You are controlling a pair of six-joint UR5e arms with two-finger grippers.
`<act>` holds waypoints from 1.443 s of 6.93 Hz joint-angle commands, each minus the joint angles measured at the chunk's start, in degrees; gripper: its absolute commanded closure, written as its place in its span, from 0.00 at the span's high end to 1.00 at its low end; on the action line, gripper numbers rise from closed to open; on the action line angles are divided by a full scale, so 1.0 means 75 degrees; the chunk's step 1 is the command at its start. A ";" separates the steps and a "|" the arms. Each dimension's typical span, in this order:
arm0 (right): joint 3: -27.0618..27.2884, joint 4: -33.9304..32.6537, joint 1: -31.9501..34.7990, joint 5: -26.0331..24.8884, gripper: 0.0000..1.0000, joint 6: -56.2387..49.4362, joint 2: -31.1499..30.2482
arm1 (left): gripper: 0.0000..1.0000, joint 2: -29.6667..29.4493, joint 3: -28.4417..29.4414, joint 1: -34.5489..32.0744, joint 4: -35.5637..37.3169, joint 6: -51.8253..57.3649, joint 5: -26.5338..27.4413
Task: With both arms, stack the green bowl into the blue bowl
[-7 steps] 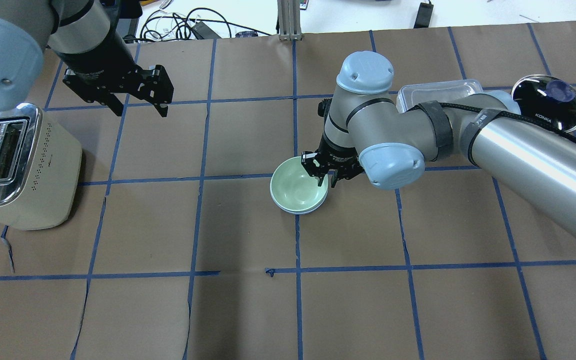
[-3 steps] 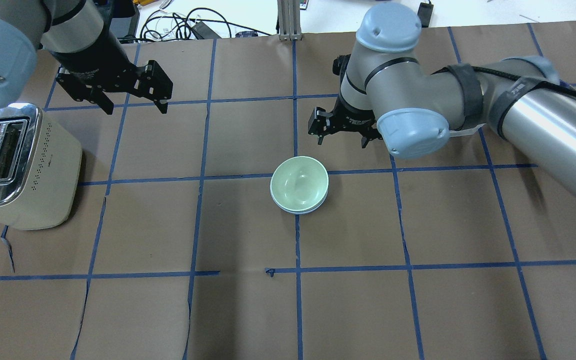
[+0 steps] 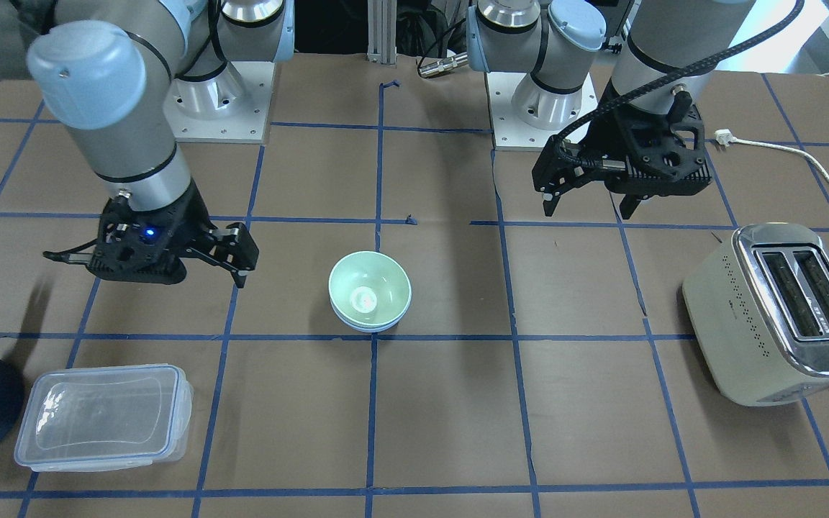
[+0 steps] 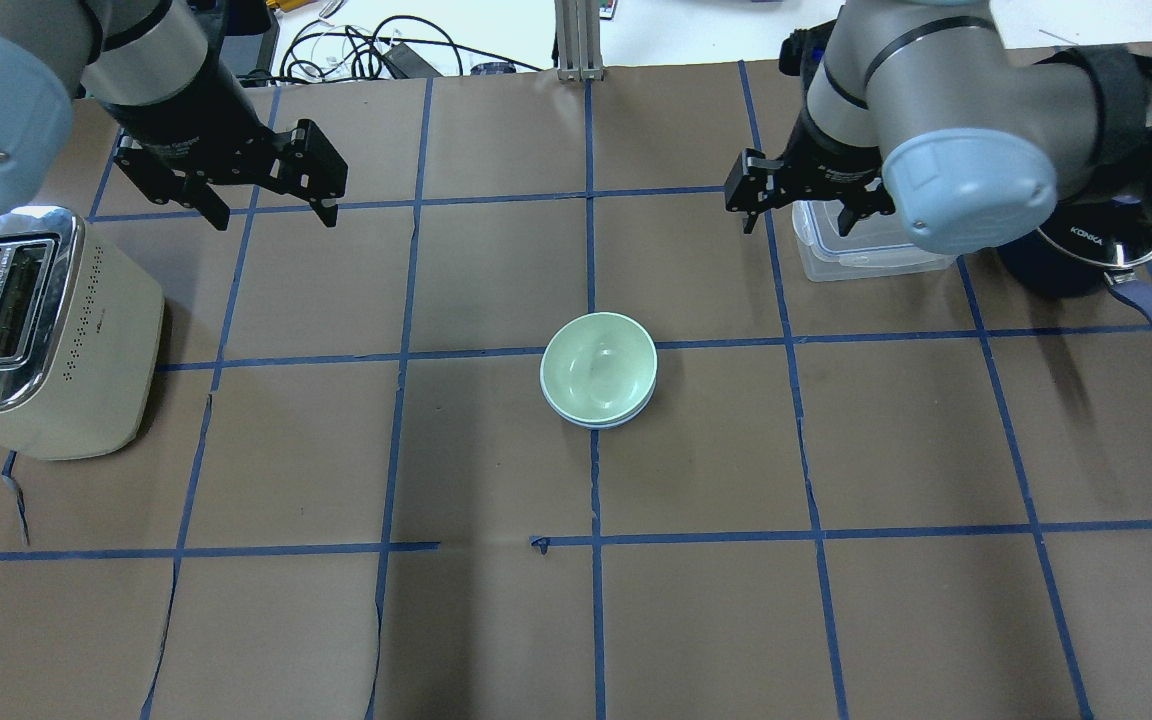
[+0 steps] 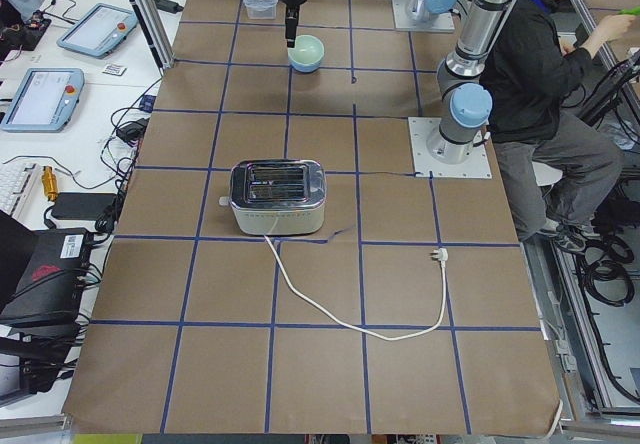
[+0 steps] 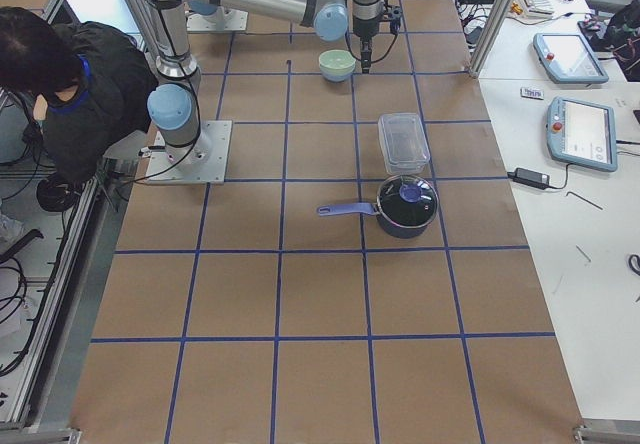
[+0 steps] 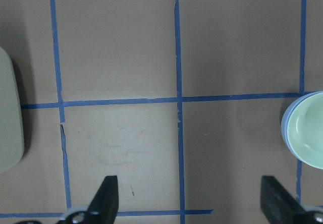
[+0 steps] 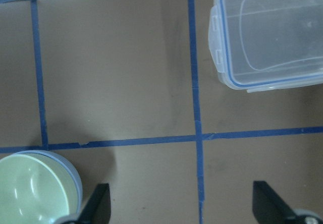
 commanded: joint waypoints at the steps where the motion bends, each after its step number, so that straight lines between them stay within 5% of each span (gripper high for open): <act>1: -0.0018 0.0892 -0.0385 -0.0098 1.00 -0.0308 -0.1038 | 1.00 -0.0022 0.0033 -0.0006 -0.0065 -0.0084 -0.0024; 2: -0.0065 0.1659 -0.0408 -0.0157 1.00 -0.0273 -0.1206 | 1.00 -0.0011 -0.0002 -0.0006 -0.0065 -0.0073 -0.0024; 10: -0.0909 0.3073 -0.0397 -0.0274 1.00 -0.0401 -0.1477 | 1.00 0.0013 -0.0025 -0.0006 -0.0065 -0.0026 -0.0012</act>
